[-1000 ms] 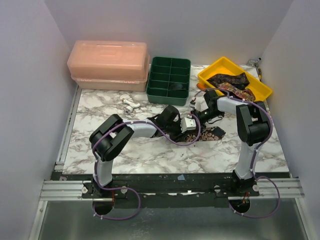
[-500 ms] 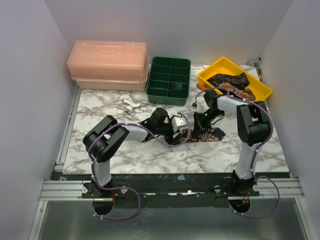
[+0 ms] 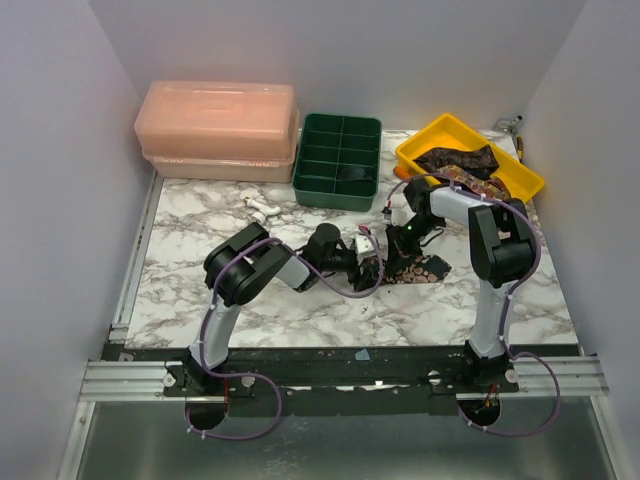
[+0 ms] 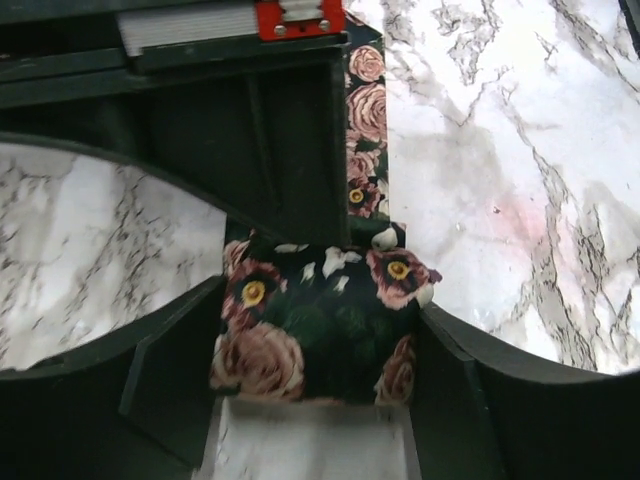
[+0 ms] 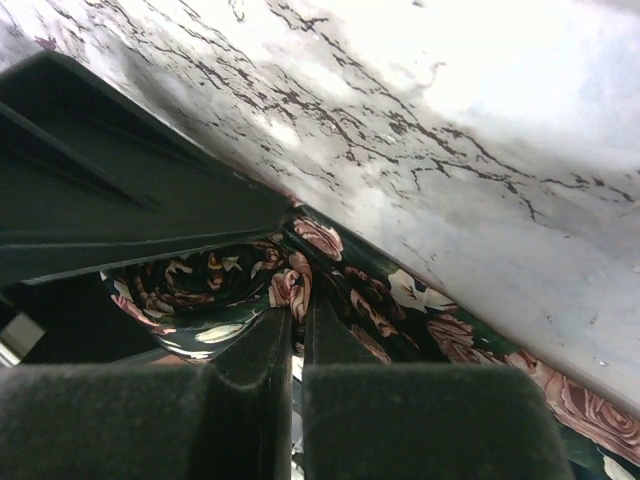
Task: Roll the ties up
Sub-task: Roll the tie at the center of the board.
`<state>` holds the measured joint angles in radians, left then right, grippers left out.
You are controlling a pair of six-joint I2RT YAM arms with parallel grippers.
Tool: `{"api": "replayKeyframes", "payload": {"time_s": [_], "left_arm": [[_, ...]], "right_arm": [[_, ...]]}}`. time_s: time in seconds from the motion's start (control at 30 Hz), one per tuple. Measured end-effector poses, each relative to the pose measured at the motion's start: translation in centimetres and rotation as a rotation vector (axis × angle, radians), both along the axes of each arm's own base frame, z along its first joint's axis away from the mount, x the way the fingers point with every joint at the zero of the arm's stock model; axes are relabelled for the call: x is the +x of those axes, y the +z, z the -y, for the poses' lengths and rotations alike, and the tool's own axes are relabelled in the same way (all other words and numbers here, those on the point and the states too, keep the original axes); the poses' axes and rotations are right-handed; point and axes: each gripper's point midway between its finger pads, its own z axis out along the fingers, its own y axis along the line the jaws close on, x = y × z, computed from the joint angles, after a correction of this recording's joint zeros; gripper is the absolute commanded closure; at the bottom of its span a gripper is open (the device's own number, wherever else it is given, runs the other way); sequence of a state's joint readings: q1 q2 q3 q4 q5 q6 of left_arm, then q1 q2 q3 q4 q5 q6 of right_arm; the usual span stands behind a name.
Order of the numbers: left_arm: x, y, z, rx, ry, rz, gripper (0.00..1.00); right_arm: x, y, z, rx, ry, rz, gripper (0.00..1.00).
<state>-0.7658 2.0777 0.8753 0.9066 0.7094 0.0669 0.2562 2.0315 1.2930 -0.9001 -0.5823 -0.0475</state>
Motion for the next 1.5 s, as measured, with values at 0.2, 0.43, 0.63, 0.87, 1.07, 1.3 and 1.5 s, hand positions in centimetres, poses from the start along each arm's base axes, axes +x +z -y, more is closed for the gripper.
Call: {"api": "replayKeyframes", "payload": {"time_s": [0.2,0.43,0.63,0.87,1.07,1.3,1.5], "left_arm": [[-0.6,-0.6,1.3,-0.017,-0.039,0.008,0.72],[-0.3,-0.5,0.6,0.081,-0.034,0.047,0.8],[0.6,-1.0,-0.8,0.216,0.005,0.064,0.77],[0.7,-1.1,-0.9,0.281,-0.006,0.067,0.75],[0.7,-1.1,-1.1,0.304,-0.006,0.067,0.75],[0.8,-1.1,-1.1,0.31,-0.001,0.065,0.57],[0.8,-0.8,-1.6,0.295,0.021,0.044,0.18]], "right_arm": [[0.1,0.1,-0.1,0.006,0.004,-0.023,0.94],[0.9,1.5,0.6,0.048,0.008,-0.009,0.32],[3.2,3.7,2.3,0.14,0.007,0.109,0.09],[2.1,6.0,-0.8,0.266,0.036,0.158,0.23],[1.9,4.3,-2.2,0.25,0.043,0.126,0.8],[1.4,4.1,-1.8,0.249,0.019,0.094,1.0],[1.5,2.7,-0.2,0.16,0.023,0.11,1.0]]}}
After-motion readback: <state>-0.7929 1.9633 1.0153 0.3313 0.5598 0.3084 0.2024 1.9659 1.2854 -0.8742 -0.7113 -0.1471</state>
